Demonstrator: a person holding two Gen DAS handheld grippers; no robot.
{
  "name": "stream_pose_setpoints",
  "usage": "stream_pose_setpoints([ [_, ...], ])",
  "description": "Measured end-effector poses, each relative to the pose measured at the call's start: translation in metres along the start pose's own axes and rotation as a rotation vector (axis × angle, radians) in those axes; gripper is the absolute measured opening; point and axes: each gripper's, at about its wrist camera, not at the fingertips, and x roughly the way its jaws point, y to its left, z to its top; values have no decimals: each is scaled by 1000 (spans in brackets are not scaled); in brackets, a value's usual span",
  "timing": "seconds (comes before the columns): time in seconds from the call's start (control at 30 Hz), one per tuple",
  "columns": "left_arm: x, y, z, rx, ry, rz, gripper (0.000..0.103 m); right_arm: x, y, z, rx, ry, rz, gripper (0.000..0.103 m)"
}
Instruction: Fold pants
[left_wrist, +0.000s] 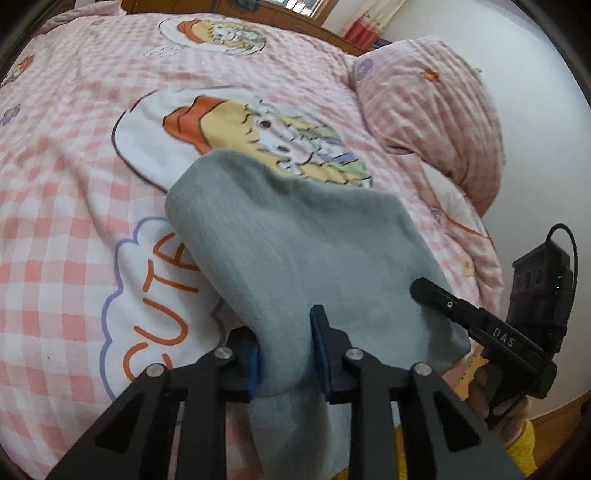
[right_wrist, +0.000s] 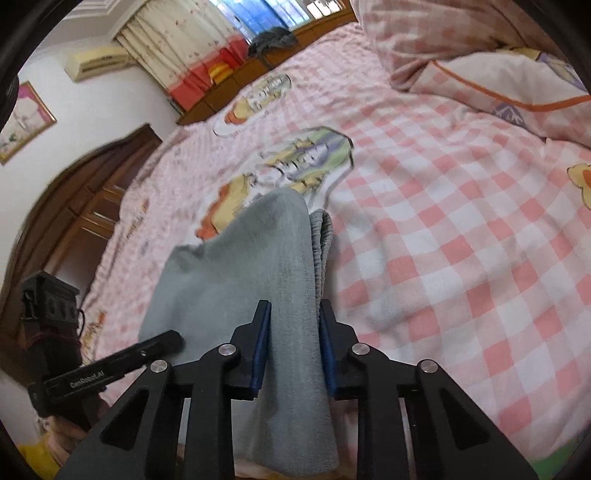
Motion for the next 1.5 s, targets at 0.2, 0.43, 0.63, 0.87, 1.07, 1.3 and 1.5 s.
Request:
stream_pose_setpoints([
  [0.2, -18, -15, 6, 46, -34, -38, 22, -20, 27, 3, -53, -50, 5, 24],
  [0.43, -35, -13, 10, 35, -54, -61, 21, -35, 44, 5, -67, -73, 23, 24],
  [0.63, -56, -6, 15, 28, -85, -69, 20, -39, 66, 8, -105, -84, 40, 23],
  [0.87, -88, 21, 22, 4, -133, -36, 20, -23, 103, 11, -147, -70, 81, 23],
  [1.07, -116, 56, 25, -26, -168, 5, 20, 5, 143, 8, -176, -43, 129, 23],
  [1.3, -154, 117, 33, -67, -209, 65, 19, 49, 201, 3, -216, 4, 192, 23],
  [1.5, -179, 174, 43, -97, -230, 102, 19, 88, 249, -11, -254, 41, 228, 23],
])
